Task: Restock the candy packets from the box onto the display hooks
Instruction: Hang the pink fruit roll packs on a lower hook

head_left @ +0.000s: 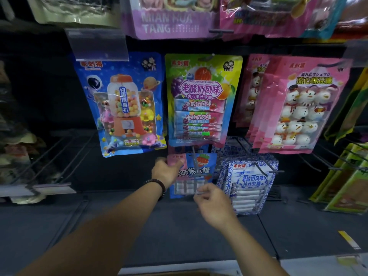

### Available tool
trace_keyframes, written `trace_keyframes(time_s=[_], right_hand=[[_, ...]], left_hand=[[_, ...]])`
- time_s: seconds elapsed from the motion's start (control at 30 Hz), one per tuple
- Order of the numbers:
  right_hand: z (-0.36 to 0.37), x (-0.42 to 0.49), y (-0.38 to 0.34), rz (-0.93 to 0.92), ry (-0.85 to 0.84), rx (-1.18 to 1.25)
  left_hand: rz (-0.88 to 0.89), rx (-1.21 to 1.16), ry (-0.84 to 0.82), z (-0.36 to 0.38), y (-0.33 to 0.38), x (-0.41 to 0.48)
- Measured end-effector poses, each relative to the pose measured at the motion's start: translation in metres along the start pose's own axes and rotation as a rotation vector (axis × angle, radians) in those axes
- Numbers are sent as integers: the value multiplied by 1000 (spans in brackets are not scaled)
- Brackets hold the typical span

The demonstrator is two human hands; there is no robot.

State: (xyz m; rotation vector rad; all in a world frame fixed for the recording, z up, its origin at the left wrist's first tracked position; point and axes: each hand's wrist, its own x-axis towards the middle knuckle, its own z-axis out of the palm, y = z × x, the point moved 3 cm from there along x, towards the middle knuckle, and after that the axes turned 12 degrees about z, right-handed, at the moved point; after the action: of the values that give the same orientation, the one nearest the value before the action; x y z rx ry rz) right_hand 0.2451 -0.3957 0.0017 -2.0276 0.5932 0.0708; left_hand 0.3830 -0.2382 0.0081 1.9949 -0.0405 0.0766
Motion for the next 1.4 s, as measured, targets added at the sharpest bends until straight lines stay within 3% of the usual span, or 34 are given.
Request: trace_keyframes(time_s=[0.1, 0.27, 0.43, 0.57, 0.67, 0.83, 0.97, 1.07, 1.27, 1.4], right_hand=[[6, -12, -1, 21, -65, -48], [17, -36, 3, 8, -162, -131], [37, -63, 9, 10, -250, -222], [58, -87, 4, 66, -299, -133], [82, -103, 14, 146, -295, -64], [144, -116, 73, 302, -359, -35], [196, -136, 137, 498, -360, 23], [228, -165, 177, 662, -366, 11], [271, -194, 232, 721, -410, -201], [288, -186, 246, 776, -382, -140]], left_hand=[[-68, 70, -105, -12, -17, -24], [-77, 275, -485, -64, -34, -86], [-15, 270, -789, -129, -29, -160], [301, 622, -828, -179, -12, -200], [405, 736, -848, -210, -11, -224], [318, 645, -832, -235, -36, -243], [348, 907, -937, -231, -55, -251], [339, 848, -1005, -220, -56, -252], [241, 891, -1132, -214, -76, -250], [174, 948, -1191, -218, -80, -247]])
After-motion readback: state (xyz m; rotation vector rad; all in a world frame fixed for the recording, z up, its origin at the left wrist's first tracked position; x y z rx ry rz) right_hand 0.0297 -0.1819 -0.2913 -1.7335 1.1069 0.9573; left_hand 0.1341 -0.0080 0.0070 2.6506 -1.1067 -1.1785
